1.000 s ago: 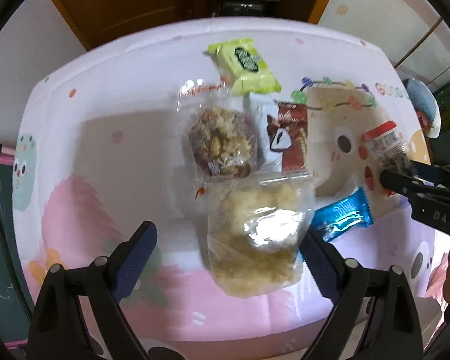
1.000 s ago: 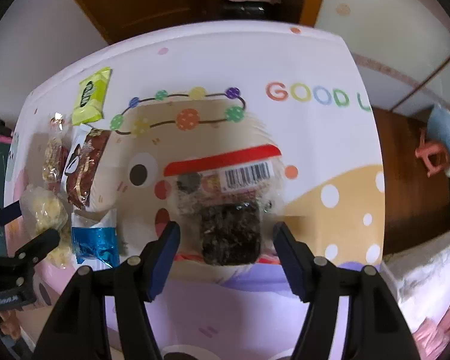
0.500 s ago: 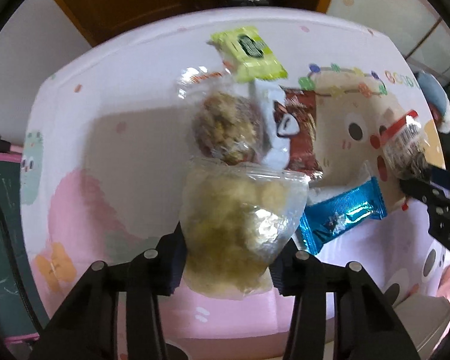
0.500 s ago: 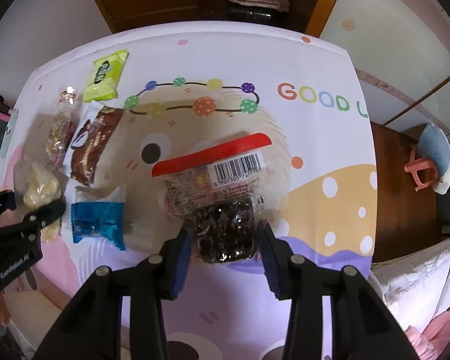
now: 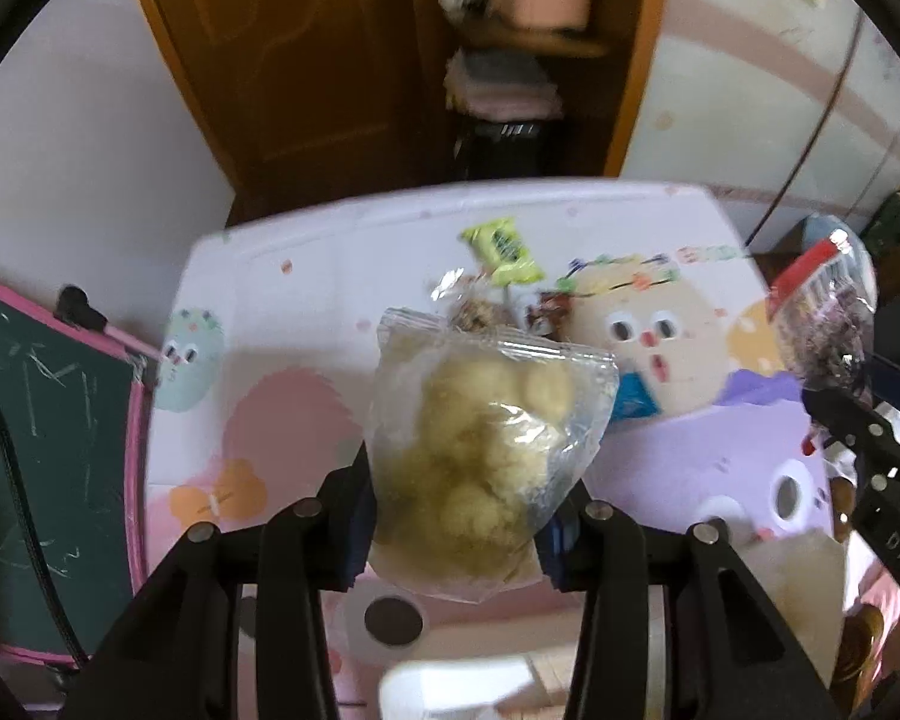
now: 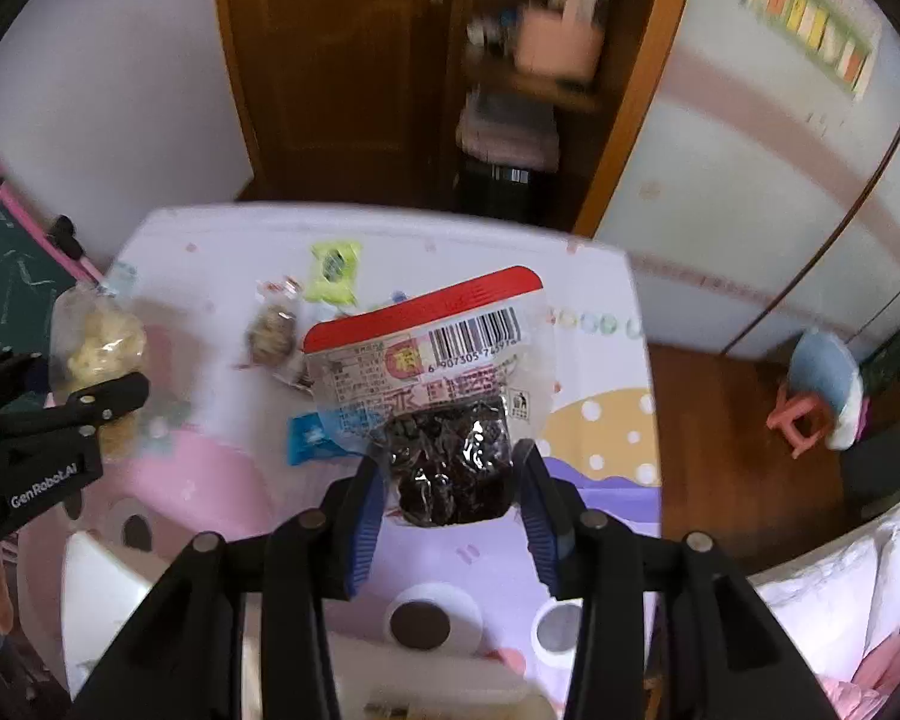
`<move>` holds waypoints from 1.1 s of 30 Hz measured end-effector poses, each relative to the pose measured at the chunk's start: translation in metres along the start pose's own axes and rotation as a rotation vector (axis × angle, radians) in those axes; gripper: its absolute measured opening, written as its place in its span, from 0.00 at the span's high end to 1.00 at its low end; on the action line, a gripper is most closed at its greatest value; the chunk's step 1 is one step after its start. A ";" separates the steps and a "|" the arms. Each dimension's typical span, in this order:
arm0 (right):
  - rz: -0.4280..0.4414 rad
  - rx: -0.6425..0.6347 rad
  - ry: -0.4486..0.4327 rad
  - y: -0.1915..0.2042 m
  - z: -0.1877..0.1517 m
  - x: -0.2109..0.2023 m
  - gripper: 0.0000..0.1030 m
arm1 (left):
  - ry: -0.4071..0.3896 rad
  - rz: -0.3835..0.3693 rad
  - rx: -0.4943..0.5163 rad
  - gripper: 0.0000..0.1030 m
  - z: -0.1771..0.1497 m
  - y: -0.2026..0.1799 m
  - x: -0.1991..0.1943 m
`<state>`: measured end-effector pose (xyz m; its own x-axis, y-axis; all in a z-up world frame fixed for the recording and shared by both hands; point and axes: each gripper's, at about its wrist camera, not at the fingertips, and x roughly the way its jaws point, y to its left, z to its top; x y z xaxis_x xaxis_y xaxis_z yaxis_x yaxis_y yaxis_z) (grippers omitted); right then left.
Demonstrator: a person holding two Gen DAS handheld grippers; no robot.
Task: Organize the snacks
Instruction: 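Carry both bags over the tray and release them inside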
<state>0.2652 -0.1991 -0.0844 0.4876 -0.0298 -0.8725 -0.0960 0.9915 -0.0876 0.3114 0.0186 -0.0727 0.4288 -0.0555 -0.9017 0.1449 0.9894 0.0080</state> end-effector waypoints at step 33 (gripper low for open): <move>0.146 0.142 -0.249 0.047 -0.175 -0.163 0.58 | -0.333 -0.136 0.012 0.59 -0.206 -0.010 -0.165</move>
<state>0.0290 -0.1702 -0.0300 0.6763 0.1289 -0.7253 -0.0671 0.9913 0.1137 0.0554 0.0454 -0.0129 0.6719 -0.2291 -0.7043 0.2301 0.9685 -0.0956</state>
